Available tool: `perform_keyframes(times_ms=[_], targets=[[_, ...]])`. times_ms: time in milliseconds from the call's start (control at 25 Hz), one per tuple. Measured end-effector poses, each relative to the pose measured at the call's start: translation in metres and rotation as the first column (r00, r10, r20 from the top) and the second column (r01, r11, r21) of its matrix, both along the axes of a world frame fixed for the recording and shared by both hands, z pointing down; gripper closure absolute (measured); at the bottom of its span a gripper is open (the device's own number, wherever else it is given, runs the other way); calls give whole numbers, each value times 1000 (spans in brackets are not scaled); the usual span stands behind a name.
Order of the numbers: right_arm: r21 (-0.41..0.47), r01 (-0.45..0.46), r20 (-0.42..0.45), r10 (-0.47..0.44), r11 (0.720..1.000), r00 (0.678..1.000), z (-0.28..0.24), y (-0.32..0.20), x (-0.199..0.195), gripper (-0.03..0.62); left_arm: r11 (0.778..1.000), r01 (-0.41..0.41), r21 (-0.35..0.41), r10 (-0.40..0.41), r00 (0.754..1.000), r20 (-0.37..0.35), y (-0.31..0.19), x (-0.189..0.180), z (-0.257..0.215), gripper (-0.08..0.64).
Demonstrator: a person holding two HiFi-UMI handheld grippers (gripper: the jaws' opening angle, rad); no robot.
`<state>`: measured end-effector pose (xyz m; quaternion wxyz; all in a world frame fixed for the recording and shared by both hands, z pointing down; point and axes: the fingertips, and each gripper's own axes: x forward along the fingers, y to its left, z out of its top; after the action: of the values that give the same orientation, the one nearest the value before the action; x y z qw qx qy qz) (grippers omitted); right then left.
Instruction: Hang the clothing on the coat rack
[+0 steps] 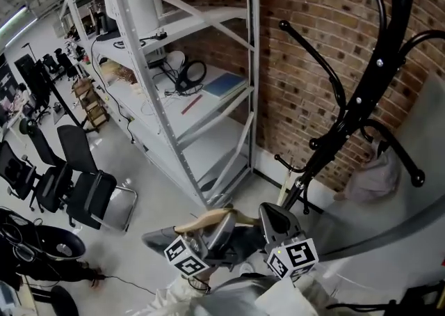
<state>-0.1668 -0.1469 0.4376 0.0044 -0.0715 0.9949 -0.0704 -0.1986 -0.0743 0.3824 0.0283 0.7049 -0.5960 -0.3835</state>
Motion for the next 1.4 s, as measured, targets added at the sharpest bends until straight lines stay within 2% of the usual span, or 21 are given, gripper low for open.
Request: perform_keyframes(times_ms=[240,560,800,1040,1200,1400], targets=[[7,-39,-2,39,999,999,-1,-38,-11,568,999,-42,-5,42,999,1,-42,-14,2,453],[5,-116,-5,116,993,993,0,-66,-10,568,993,-118,10,118,993,-5,-70,-20,0,453],[-7,-231,-30,231,973,973,7,-75,-1,568,973,-229,6,229,973,-28,-86,-21,5,453],[-8,-387,-39,387,922,921,6,-75,13,568,925,-381,3,381,924,-41,-95,-18,6,453],[-11,-494,-50,493,869,869,7,-64,26,568,871,-492,4,491,870,-45,-94,-10,7,453],[-16,-592,-66,590,806,805,12,-44,44,568,810,-586,0,586,809,-41,-83,3,10,453]])
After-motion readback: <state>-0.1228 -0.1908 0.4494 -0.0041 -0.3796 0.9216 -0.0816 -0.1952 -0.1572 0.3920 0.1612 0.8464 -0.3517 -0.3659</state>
